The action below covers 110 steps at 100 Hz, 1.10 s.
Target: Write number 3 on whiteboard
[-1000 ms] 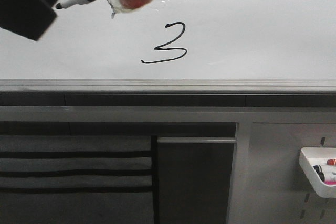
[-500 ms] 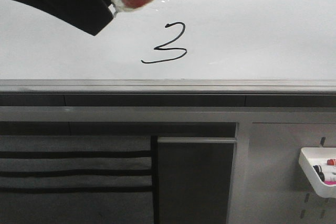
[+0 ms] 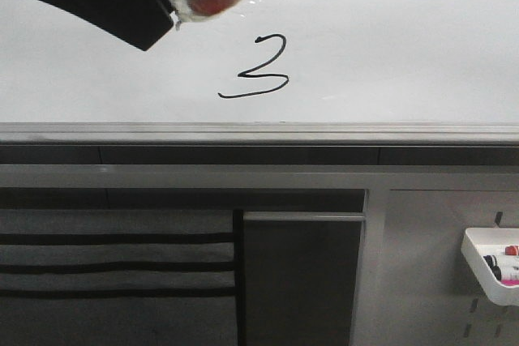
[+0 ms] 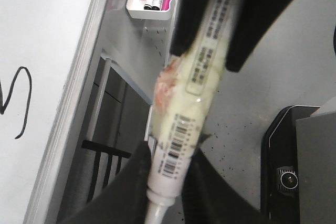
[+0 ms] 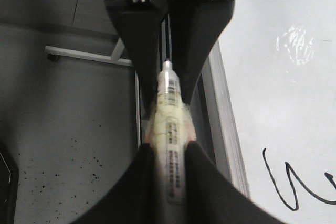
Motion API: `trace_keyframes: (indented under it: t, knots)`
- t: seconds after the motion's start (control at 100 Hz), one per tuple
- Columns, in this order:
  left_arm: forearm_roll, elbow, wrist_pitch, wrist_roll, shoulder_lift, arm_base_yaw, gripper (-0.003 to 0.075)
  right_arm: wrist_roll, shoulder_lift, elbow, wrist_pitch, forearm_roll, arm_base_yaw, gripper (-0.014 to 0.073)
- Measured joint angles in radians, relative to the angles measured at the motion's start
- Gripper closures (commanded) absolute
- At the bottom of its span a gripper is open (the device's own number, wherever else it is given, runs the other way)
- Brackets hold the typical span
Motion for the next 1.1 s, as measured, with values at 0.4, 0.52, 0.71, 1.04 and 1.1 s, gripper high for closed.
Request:
trace_keyframes:
  t: [0.4, 0.52, 0.71, 1.04, 1.1]
  knots:
    - [-0.008, 0.012, -0.038, -0.064, 0.000, 0.071, 0.0738, 0.032, -0.035, 0.000, -0.066, 0.000, -0.063, 0.0249]
    - [-0.010, 0.068, -0.165, -0.179, 0.000, 0.191, 0.0738, 0.106, -0.115, 0.000, -0.125, 0.007, -0.140, 0.0249]
    - [-0.141, 0.206, -0.491, -0.350, 0.026, 0.371, 0.0738, 0.159, -0.192, 0.000, -0.140, 0.063, -0.225, 0.0249]
    - [-0.397, 0.234, -0.757, -0.375, 0.188, 0.418, 0.0738, 0.163, -0.183, 0.029, -0.089, 0.083, -0.231, 0.0249]
    - [-0.400, 0.230, -0.761, -0.375, 0.206, 0.418, 0.0738, 0.163, -0.173, 0.036, -0.084, 0.083, -0.231, 0.0249]
